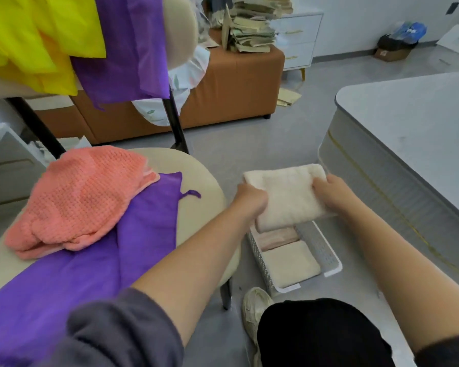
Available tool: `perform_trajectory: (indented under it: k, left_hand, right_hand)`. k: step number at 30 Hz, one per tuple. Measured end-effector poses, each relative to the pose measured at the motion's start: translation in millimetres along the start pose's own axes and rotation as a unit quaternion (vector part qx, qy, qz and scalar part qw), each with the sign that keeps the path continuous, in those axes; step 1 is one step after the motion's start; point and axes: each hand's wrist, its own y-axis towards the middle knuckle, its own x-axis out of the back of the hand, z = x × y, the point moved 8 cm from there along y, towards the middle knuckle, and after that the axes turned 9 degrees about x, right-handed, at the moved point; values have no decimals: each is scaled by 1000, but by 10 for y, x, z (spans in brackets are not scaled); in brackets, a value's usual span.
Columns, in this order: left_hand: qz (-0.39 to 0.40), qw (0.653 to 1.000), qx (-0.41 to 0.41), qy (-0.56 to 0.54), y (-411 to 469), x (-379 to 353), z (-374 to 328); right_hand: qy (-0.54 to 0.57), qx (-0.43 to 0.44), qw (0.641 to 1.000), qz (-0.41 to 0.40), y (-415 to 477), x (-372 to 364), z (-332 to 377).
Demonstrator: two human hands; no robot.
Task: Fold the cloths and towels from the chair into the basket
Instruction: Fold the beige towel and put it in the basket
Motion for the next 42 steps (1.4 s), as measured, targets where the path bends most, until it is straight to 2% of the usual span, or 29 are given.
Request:
perform_trajectory:
  k: [5,10,16,20,24,27,30,32,34,37,42]
  left_hand:
    - [-32,989,129,58,346,-694,539]
    - [-62,977,165,118,755,-948,969]
    - [-105,962,230,107,1189,-1186,1178]
    - [-132,966,210,78,1485,-1224,1205]
    - [-174,961,206,53,1844,-1200,1189]
    - [-184,960,181,110,2060,-1208,1185]
    - [-176,953,108,223,2167,-1252,1207]
    - [-163,927,46,333,2204,-1338,1246]
    - [-141,880,21,452,2237,-1442,1328]
    - [-111,809,12,577,2301,-1541,1412]
    - [-75,768,38,635,2449,-1596,1452]
  right_hand:
    - [-20,-81,993,81,104,-298,-931]
    - [-21,-111,987,113,249,-735,-1456]
    - [-19,-109,987,114,625,-1256,-1757]
    - [-10,-93,991,100,883,-1598,-1886]
    - [-20,-82,996,38,1199,-1830,-1936]
    - [-26,-34,997,67,1327,-1983,-1865]
    - [-90,84,990,65,1321,-2071,-1731]
    - [-172,168,967,80,1222,-2189,-1654]
    - [-227,211,941,135,1152,-2352,-1677]
    - [-262,203,924,190,1174,-2471,-1792]
    - [-270,189,922,206,1273,-2530,-1841]
